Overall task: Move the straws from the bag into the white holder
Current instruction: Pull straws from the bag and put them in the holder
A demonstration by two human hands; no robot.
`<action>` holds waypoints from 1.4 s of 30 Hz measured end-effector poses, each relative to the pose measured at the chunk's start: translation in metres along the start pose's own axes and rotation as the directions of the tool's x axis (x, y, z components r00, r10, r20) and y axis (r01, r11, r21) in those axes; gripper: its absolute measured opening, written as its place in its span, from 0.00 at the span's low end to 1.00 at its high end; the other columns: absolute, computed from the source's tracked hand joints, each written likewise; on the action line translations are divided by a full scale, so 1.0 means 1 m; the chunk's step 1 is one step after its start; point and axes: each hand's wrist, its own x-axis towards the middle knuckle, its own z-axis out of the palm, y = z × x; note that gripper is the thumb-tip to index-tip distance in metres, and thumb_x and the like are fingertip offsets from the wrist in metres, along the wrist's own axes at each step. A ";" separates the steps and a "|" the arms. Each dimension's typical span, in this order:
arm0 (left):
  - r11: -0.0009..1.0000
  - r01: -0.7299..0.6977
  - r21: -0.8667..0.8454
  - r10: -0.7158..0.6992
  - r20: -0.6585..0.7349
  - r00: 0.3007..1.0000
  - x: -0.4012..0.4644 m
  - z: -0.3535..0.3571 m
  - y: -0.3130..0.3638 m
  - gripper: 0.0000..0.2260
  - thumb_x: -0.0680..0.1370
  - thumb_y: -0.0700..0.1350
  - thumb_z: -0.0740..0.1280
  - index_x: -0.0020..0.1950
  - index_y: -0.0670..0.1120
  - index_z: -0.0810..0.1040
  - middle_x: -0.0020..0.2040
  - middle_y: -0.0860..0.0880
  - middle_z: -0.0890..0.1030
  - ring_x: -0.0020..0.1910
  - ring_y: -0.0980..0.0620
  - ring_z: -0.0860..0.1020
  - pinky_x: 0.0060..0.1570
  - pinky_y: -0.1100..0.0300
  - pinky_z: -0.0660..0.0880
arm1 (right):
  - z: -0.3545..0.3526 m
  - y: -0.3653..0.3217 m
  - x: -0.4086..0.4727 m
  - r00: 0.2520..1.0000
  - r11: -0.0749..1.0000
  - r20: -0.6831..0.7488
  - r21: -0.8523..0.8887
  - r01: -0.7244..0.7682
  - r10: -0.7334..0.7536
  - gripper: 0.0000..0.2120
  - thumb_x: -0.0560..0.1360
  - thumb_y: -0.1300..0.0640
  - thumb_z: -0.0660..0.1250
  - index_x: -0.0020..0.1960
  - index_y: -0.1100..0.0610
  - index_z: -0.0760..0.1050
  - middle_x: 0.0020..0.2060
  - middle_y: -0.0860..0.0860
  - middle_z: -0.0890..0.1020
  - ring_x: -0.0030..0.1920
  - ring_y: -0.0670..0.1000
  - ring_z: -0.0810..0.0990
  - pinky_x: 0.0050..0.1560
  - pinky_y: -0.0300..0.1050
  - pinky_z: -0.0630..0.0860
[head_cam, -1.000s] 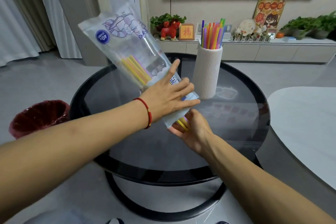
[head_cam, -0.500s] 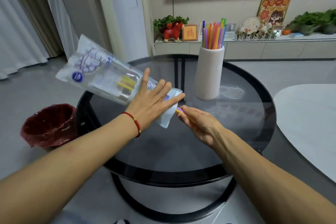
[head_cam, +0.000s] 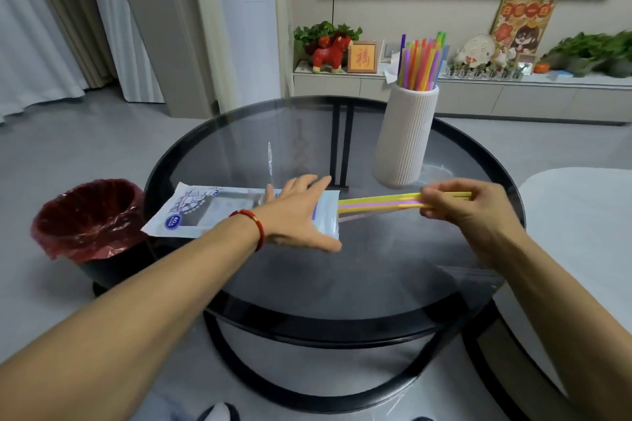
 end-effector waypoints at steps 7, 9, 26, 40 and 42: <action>0.983 -0.055 0.174 0.088 -0.191 0.978 0.011 0.027 0.050 0.10 0.80 0.54 0.61 0.52 0.48 0.74 0.58 0.45 0.77 0.63 0.44 0.70 0.66 0.43 0.64 | 0.003 -0.021 -0.018 0.962 0.971 0.139 0.029 0.235 -0.237 0.16 0.71 0.43 0.79 0.50 0.55 0.88 0.40 0.57 0.89 0.38 0.56 0.89 0.40 0.41 0.85; 0.995 -0.008 0.097 0.035 -0.275 0.961 0.010 0.030 0.053 0.09 0.81 0.51 0.58 0.43 0.49 0.70 0.48 0.43 0.77 0.55 0.41 0.72 0.53 0.49 0.66 | 0.008 -0.015 -0.018 0.973 0.963 0.150 0.231 0.137 -0.175 0.19 0.74 0.42 0.77 0.54 0.56 0.86 0.42 0.58 0.88 0.38 0.54 0.87 0.41 0.41 0.84; 0.989 -0.037 -0.140 0.000 -0.256 0.967 0.002 0.025 0.009 0.29 0.74 0.68 0.57 0.69 0.54 0.72 0.70 0.52 0.74 0.70 0.48 0.68 0.68 0.48 0.66 | 0.057 -0.051 0.006 0.926 0.763 -0.016 -0.572 0.302 -0.378 0.16 0.76 0.57 0.63 0.34 0.64 0.79 0.26 0.54 0.83 0.27 0.56 0.83 0.29 0.52 0.82; 0.996 -0.009 -0.087 -0.016 -0.279 0.960 0.023 0.058 0.021 0.24 0.80 0.61 0.52 0.71 0.52 0.70 0.70 0.52 0.73 0.72 0.50 0.65 0.76 0.44 0.52 | 0.053 -0.023 0.024 0.970 0.989 -0.193 -0.038 0.145 -0.150 0.16 0.73 0.56 0.63 0.29 0.59 0.80 0.25 0.57 0.81 0.23 0.53 0.75 0.24 0.44 0.72; 0.998 0.001 -0.063 -0.021 -0.308 0.951 0.027 0.062 0.024 0.23 0.81 0.60 0.52 0.71 0.52 0.70 0.69 0.52 0.73 0.72 0.50 0.65 0.76 0.45 0.51 | 0.046 -0.035 0.034 0.954 0.979 -0.258 0.094 0.182 -0.153 0.19 0.74 0.55 0.61 0.28 0.57 0.81 0.26 0.56 0.81 0.22 0.52 0.73 0.23 0.41 0.69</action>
